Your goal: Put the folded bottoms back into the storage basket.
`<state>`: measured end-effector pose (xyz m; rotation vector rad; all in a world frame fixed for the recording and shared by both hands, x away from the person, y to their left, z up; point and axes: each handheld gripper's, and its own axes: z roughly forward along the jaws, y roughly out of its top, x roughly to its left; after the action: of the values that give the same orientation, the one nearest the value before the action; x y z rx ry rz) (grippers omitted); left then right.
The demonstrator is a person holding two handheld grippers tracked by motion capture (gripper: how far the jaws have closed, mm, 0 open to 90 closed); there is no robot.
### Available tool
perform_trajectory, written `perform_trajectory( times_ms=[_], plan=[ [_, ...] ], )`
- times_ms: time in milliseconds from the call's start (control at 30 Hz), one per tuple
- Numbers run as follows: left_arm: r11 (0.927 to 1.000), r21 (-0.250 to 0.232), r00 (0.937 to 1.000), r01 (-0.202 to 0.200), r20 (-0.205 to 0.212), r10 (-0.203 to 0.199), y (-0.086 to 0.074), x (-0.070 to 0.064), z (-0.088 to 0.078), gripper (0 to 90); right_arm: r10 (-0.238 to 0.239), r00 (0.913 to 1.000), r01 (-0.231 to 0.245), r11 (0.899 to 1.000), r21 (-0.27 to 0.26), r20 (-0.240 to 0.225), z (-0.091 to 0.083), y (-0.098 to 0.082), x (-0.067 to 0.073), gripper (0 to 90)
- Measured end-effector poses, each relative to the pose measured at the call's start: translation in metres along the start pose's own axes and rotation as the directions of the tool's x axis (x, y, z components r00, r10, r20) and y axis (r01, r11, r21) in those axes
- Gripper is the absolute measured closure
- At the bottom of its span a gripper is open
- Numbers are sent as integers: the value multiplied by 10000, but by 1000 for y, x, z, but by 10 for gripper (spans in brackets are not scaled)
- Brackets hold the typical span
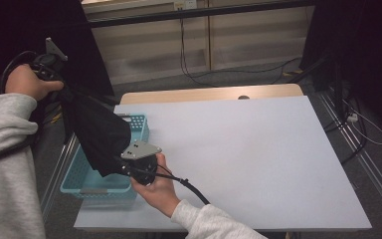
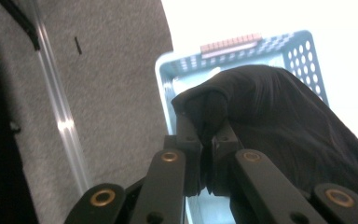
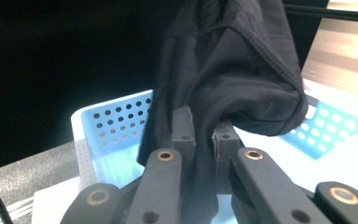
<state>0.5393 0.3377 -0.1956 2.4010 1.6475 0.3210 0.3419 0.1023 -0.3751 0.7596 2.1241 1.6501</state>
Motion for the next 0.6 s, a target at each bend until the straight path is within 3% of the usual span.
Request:
perform_trajectory(
  times_ms=[33,67,100,133,167,200,233,267,433,600],
  plan=[
    [9999,-118,10000,-31,54,32,1,2,8,791,-198,9998,194,9991,382,82,8,-3,2,778],
    [9990,-413,9999,-170,0,170,2,2,18,791,-198,9998,194,9991,382,82,8,-3,2,778],
    [9961,-815,9993,-323,-190,309,2,2,27,666,58,9999,-51,9985,552,-126,10,-5,3,679],
    [9950,-937,9991,-349,-265,325,1,2,33,525,276,9982,-243,9978,618,-527,10,-7,5,524],
    [9955,-793,9981,-522,-383,492,-1,0,41,386,-49,10000,53,9971,763,-64,4,-9,6,452],
    [9953,-766,9976,-591,-397,562,-2,-1,44,386,-49,10000,53,9971,763,-64,4,-9,6,452],
    [9941,-878,9977,-631,-287,608,-5,-4,49,371,400,9989,-385,9975,592,-239,-5,-7,-2,450],
    [9948,-844,9983,-569,-164,557,-8,-6,52,371,400,9989,-385,9975,592,-239,-5,-7,-2,450],
    [9940,-808,9971,-742,127,755,-24,-16,62,304,-11,9998,-1,9984,560,215,-32,-9,-21,343],
    [9928,-908,9959,-777,387,814,-35,-22,67,268,-147,9996,133,9984,541,250,-47,-14,-31,300]
  ],
)
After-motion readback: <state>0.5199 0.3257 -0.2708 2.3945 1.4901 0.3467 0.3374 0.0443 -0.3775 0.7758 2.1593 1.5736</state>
